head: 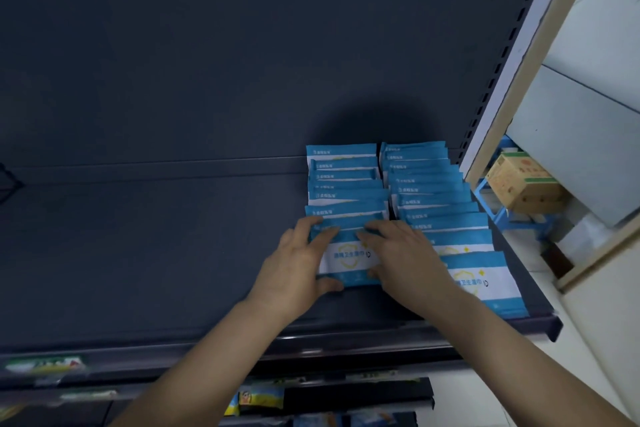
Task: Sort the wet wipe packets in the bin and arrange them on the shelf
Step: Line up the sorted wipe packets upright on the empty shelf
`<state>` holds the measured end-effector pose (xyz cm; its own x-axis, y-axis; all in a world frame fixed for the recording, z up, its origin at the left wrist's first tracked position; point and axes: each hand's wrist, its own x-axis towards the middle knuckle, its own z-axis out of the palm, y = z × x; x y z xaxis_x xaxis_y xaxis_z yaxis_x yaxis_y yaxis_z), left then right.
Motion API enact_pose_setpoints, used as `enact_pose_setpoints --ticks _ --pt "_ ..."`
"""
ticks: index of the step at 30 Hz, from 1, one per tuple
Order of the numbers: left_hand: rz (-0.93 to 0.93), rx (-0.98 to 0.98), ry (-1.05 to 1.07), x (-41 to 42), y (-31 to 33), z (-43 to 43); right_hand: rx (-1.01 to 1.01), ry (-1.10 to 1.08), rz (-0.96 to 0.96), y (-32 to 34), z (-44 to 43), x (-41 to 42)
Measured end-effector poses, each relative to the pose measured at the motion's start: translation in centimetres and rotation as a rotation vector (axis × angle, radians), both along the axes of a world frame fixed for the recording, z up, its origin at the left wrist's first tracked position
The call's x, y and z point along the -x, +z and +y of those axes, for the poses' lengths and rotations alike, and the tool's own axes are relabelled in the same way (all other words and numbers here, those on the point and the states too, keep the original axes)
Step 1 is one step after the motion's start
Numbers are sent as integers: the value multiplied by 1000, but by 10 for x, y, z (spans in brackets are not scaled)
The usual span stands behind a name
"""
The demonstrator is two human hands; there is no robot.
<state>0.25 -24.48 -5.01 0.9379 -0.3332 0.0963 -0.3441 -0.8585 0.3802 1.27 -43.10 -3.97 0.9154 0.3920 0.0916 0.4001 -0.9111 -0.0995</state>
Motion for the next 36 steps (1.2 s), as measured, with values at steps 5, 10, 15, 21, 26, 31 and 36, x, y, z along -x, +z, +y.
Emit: enact_pose_setpoints --ticks 5,10,15,21,26,31,36 --pt "-97 -63 7 12 2 30 -103 28 -8 10 13 9" --pt "-201 -103 88 46 9 100 -187 152 -17 25 80 25" --pt "-261 -121 283 131 15 217 -268 338 -31 32 194 66" --pt "-225 -243 672 284 13 378 -301 644 93 36 371 138" --pt "-139 -350 1027 420 12 466 -321 879 216 21 513 215" --pt "-38 -337 1308 509 10 518 -308 1102 273 16 624 278" --pt "-80 -315 1462 546 -5 572 -263 1276 310 8 727 306"
